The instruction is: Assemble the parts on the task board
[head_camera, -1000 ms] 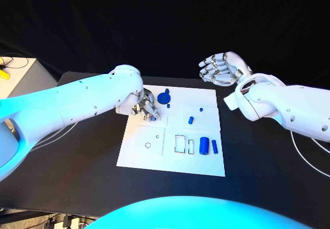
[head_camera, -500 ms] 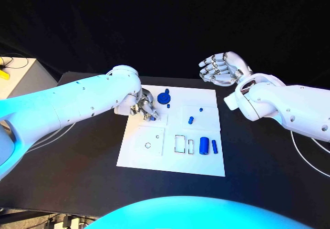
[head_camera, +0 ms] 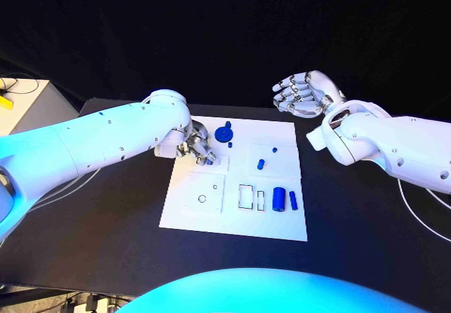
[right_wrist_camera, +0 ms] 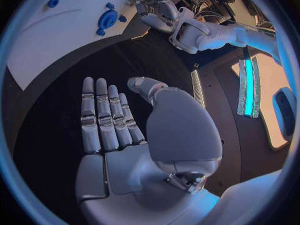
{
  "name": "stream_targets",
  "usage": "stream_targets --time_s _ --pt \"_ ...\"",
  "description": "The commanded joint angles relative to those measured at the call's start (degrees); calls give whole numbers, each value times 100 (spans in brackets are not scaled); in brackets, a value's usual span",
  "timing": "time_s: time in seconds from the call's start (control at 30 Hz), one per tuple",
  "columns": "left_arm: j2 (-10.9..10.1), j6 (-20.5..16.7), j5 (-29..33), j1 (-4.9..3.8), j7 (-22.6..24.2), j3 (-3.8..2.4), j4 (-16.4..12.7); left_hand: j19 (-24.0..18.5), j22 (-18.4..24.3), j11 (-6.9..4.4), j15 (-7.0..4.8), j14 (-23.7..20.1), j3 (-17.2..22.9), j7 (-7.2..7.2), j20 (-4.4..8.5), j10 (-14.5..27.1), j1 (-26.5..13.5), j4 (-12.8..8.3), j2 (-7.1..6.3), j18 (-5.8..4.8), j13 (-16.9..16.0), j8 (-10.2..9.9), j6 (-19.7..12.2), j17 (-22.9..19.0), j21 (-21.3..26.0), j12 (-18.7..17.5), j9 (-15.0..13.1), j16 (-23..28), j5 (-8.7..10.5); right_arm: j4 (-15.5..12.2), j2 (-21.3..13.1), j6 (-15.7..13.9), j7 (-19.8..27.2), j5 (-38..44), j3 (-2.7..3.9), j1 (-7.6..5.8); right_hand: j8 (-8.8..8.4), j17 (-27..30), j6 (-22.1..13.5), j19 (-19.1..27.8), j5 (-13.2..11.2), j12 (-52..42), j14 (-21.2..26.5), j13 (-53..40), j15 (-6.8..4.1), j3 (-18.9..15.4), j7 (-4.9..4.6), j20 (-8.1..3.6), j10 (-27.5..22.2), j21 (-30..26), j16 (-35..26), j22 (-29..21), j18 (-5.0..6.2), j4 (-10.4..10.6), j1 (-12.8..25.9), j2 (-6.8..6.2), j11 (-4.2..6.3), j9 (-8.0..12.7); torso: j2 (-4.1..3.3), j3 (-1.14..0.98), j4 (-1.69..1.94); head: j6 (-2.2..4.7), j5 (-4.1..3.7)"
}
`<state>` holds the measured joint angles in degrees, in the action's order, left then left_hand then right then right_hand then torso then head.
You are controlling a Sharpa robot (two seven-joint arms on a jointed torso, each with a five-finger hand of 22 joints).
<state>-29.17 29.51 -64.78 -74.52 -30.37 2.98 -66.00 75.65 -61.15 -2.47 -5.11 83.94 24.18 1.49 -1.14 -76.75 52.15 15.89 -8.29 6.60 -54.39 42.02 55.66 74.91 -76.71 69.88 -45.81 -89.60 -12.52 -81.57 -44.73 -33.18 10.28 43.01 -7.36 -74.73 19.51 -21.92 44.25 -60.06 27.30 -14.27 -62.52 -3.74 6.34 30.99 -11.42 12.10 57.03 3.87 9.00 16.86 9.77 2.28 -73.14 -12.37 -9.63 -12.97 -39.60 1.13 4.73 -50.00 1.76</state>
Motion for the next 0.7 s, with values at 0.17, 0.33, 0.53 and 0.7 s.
stream_targets --time_s 0.17,0.33,0.53,0.7 --pt "-67 -323 121 -2 71 -48 -141 -37 67 -1 -14 559 -62 -29 -1 87 116 29 -40 -84 80 -19 -53 1350 54 -71 -14 40 38 -10 -3 69 32 20 2 5 19 5 -43 -6 21 18 -12 9 38 -14 -259 40 14 -18 -35 -5 62 -25 68 -5 -39 5 -4 4 4 0 9" --pt "-187 -416 145 -3 86 -117 -278 -64 118 7 -10 547 -113 -19 -4 125 147 48 -71 -75 134 -27 -83 1313 83 -109 -21 59 42 -10 -9 70 31 20 1 6 19 5 -43 -6 21 18 -12 9 38 -14 -259 40 14 -18 -35 -5 62 -25 68 -5 -39 5 -4 -4 -6 0 18" --pt "-372 -453 170 -24 85 -188 -509 -86 157 17 -6 523 -156 -6 -8 184 195 56 -87 -67 219 -42 -128 1234 108 -166 -29 101 35 -17 -26 68 32 20 1 7 20 13 -46 -2 25 19 -11 9 41 -17 -261 44 13 -18 -46 -29 62 -24 81 -4 -41 9 5 -5 5 0 16" --pt "-588 -546 145 -45 79 -256 -772 -187 338 72 26 466 -247 63 -33 434 300 73 -36 -35 587 -126 -331 1048 216 -397 -37 205 11 -23 -43 66 33 19 0 7 20 13 -46 -2 25 19 -11 9 41 -17 -261 44 13 -18 -46 -29 62 -24 81 -4 -41 9 -1 -1 5 0 0"
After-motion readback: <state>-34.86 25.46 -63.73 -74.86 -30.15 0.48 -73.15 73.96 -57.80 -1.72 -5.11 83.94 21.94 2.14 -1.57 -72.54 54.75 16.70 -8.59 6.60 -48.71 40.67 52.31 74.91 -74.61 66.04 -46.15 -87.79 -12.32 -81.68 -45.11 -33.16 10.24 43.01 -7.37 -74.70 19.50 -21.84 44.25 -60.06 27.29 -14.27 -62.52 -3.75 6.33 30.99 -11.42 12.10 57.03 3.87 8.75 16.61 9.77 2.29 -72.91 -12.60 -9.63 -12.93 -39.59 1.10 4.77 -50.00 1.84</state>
